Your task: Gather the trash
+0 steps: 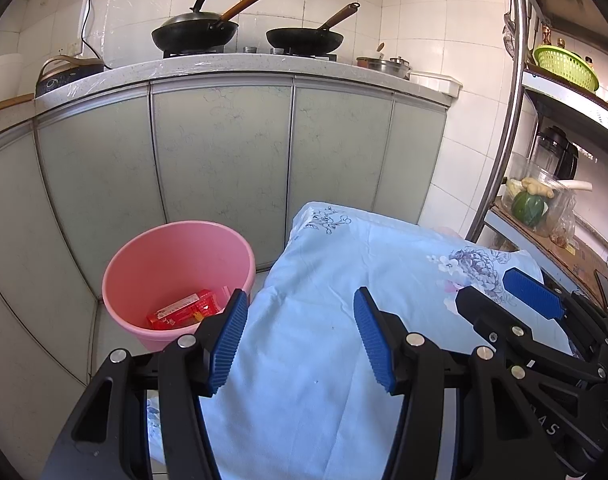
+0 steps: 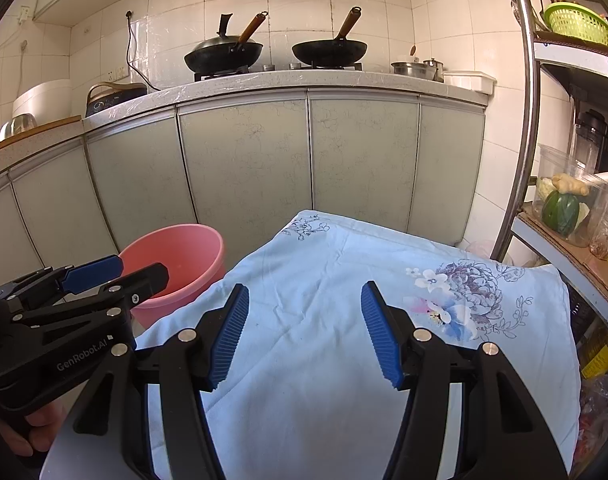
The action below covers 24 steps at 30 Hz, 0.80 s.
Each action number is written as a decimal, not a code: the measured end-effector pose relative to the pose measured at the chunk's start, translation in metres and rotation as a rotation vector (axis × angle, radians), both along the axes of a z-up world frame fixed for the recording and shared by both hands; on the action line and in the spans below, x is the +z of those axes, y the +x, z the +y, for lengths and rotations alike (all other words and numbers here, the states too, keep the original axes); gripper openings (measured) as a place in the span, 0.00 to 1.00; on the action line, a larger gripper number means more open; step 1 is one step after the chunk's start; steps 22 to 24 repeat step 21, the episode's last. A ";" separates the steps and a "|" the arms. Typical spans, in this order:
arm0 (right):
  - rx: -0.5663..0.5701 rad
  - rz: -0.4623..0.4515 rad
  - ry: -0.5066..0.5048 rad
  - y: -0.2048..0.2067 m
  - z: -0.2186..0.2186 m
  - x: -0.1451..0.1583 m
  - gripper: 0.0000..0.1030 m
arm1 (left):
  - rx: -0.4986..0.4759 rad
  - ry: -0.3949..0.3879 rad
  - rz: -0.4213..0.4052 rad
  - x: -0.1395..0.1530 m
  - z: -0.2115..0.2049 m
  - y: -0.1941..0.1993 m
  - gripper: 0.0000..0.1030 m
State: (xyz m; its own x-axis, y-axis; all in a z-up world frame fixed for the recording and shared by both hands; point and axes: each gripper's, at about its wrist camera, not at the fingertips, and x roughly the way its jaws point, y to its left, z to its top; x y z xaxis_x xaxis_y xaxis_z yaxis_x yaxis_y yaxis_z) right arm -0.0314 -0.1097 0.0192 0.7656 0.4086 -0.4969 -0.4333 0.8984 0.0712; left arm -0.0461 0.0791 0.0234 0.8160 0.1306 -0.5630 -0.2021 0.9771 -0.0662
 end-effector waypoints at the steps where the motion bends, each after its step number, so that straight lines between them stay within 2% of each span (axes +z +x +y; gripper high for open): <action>1: -0.001 0.001 0.000 0.000 0.000 0.000 0.57 | 0.000 0.000 0.001 0.000 0.000 0.000 0.54; 24: -0.017 0.010 0.002 0.000 -0.002 -0.003 0.57 | -0.008 0.004 0.030 -0.004 -0.003 0.005 0.53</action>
